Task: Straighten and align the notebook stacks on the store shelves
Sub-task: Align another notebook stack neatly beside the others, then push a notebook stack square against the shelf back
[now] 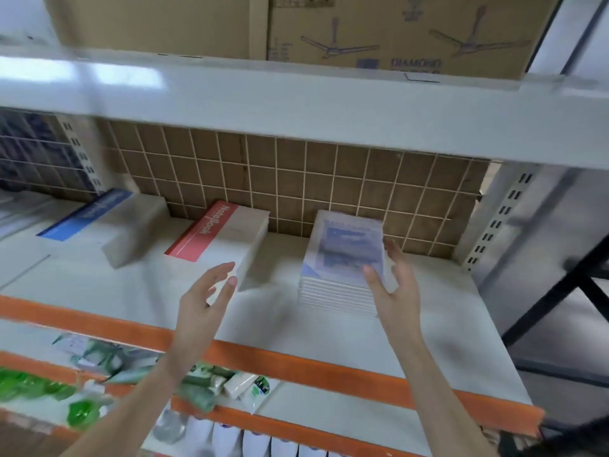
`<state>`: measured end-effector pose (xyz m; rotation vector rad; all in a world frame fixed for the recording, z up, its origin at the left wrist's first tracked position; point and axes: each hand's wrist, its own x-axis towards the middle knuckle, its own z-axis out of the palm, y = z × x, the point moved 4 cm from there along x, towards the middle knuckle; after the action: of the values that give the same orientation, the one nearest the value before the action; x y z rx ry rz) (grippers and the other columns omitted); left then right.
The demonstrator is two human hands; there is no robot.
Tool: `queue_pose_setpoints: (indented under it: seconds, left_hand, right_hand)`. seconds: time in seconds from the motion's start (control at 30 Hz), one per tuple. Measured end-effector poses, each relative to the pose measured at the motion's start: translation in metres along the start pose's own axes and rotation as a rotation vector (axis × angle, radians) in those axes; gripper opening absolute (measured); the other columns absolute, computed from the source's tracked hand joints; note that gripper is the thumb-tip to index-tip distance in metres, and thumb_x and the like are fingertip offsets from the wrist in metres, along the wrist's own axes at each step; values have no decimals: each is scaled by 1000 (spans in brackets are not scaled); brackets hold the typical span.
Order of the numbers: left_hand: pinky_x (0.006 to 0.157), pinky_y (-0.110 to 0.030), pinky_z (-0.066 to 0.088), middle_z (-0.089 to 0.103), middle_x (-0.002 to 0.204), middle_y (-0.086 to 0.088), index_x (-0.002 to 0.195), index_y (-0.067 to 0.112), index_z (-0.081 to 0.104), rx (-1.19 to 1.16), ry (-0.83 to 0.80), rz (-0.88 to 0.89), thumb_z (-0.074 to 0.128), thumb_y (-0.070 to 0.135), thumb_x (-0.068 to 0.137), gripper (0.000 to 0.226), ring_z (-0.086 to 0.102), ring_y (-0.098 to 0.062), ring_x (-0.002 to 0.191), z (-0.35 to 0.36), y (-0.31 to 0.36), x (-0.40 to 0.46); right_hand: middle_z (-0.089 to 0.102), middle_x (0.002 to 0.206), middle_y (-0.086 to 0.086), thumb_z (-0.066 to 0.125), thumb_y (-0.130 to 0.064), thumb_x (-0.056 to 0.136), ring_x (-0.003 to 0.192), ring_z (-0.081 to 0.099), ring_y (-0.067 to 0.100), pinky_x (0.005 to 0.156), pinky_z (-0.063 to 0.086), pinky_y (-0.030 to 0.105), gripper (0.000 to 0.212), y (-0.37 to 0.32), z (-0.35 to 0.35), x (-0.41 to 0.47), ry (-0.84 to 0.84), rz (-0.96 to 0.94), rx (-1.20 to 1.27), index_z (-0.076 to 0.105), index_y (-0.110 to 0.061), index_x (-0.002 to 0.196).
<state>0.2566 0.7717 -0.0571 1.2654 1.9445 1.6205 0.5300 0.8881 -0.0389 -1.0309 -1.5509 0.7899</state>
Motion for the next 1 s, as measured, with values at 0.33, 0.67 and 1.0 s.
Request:
queue_pose_setpoints:
  seconds: [0.33,0.67,1.0]
  left_hand:
    - [116,-44,7,11,158,-2,150,28,15,1144,-5,17,36,50,96,62,7,-23,145,-152,-34,0]
    - [117,-48,-2,-6,159,-3,150,32,2,1255,15,-99,22,58,95,64,-6,-25,146,-345,-100,27]
    - [116,-47,0,-5,159,-2,151,33,3,1253,42,-128,25,57,95,65,-2,-24,146,-523,-180,64]
  right_hand:
    - [10,159,0,51,-41,94,147,3,16,117,-2,34,66,-96,231,-58,-725,-443,-532,20,-24,150]
    - [1,160,3,47,-41,96,147,-2,19,116,-6,38,66,-173,433,-122,-852,-604,-709,16,-24,151]
    - [3,160,5,48,-40,95,147,-1,20,116,-4,40,67,-236,617,-170,-913,-560,-720,15,-22,151]
